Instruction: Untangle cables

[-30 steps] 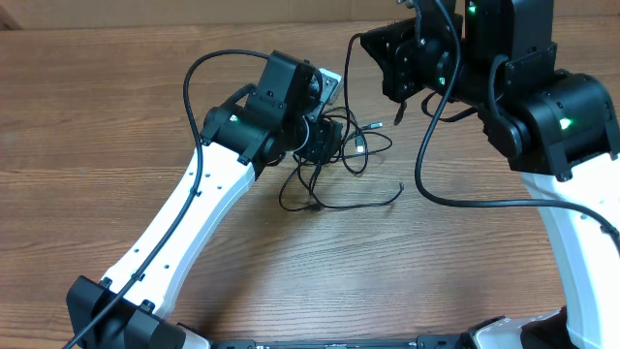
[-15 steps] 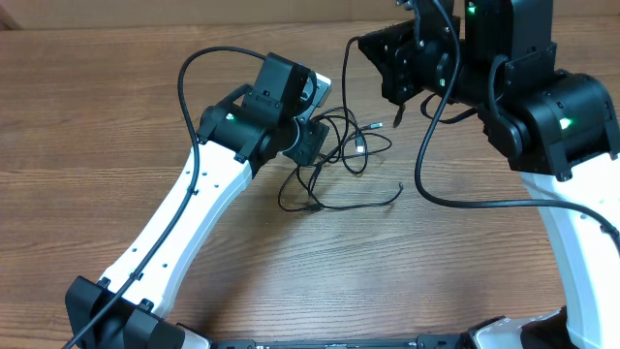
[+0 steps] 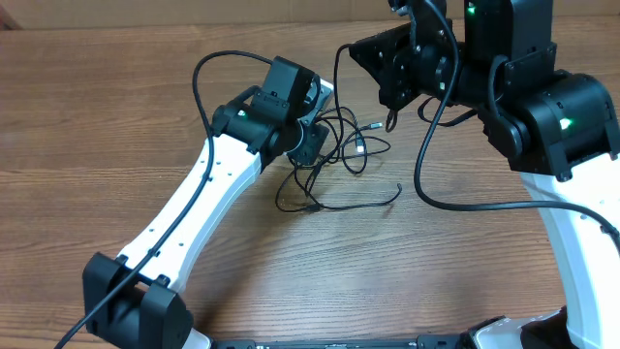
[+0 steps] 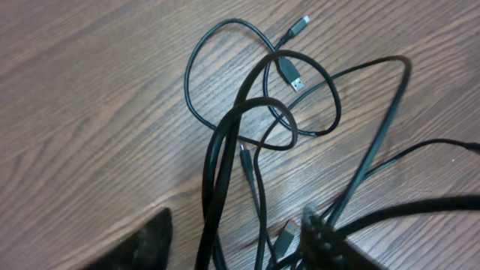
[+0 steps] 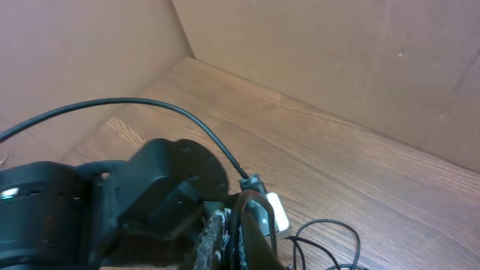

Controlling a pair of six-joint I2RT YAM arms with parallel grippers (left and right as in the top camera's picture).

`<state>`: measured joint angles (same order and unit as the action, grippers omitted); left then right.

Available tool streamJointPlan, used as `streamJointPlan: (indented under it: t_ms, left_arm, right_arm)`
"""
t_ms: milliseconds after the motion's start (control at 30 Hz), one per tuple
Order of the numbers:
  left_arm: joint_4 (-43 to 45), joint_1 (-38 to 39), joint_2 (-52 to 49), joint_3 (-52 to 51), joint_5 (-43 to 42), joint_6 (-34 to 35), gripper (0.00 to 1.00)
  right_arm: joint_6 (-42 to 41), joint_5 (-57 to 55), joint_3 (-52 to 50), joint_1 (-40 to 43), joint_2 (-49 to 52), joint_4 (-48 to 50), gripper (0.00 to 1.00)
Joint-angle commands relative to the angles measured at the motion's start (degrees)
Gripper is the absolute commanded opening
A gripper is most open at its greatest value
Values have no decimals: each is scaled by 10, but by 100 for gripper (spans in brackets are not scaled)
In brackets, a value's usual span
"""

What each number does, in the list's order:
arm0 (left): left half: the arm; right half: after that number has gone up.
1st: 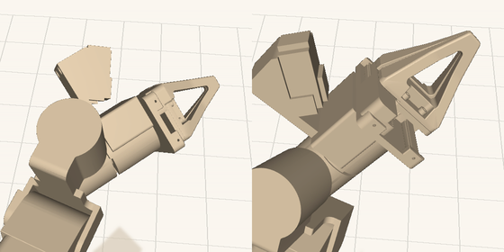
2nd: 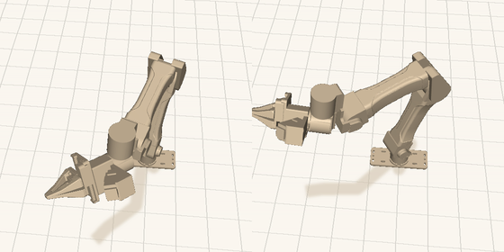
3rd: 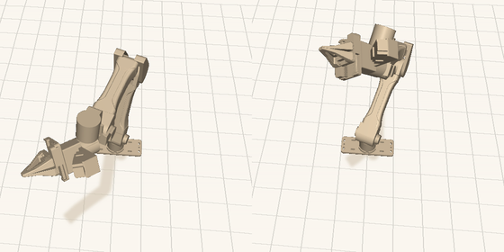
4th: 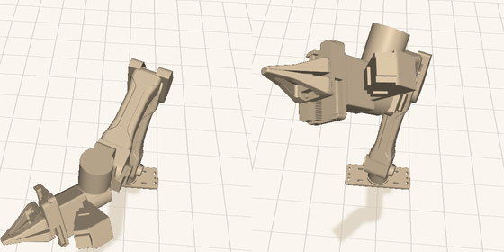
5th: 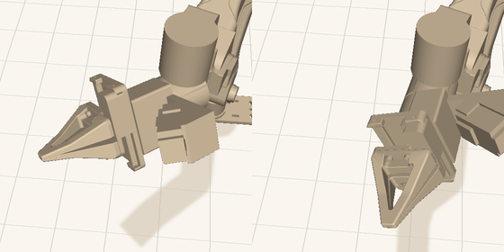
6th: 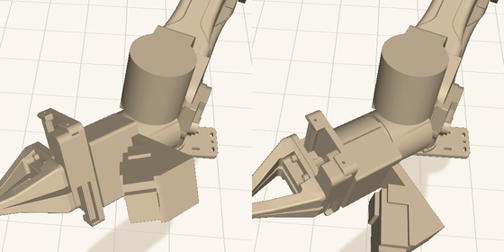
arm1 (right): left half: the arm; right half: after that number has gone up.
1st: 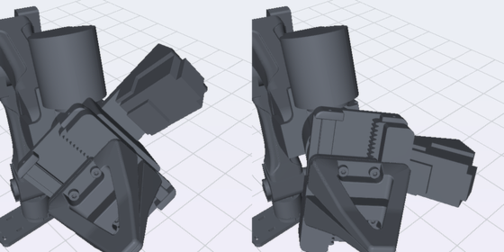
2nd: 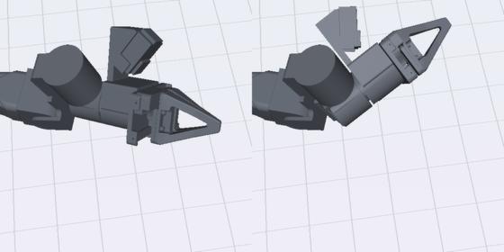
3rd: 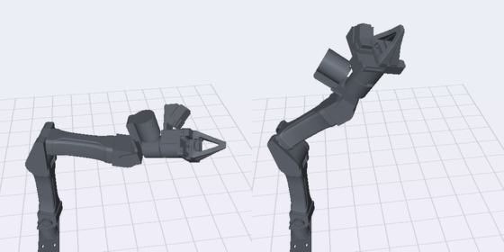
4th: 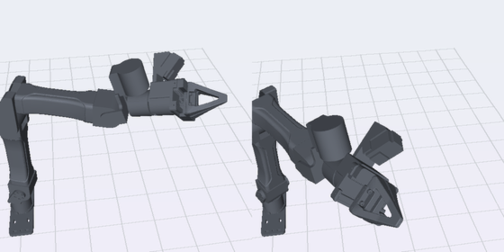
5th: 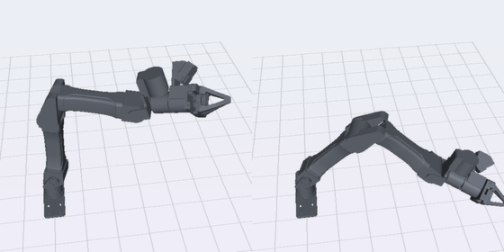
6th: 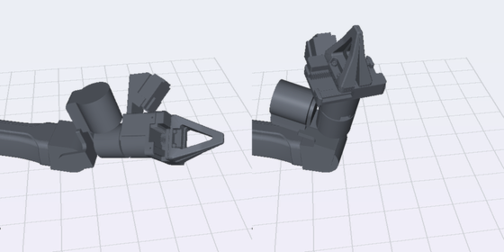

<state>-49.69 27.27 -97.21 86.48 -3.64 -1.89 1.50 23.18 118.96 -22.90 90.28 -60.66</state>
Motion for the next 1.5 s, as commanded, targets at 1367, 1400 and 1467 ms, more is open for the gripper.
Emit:
streamJointPlan:
  t_ms: [1367, 1400, 1467]
  left_arm:
    - [-80, -124, 242, -4, 21, -31, 4]
    - [-82, -127, 246, -4, 14, -32, 4]
    - [-83, -127, 249, -4, 10, -33, 4]
  right_arm:
    - [15, -194, 10, 341, -1, -30, 100]
    - [16, -170, 10, 344, -1, -31, 100]
    - [16, -117, 10, 345, -1, -31, 100]
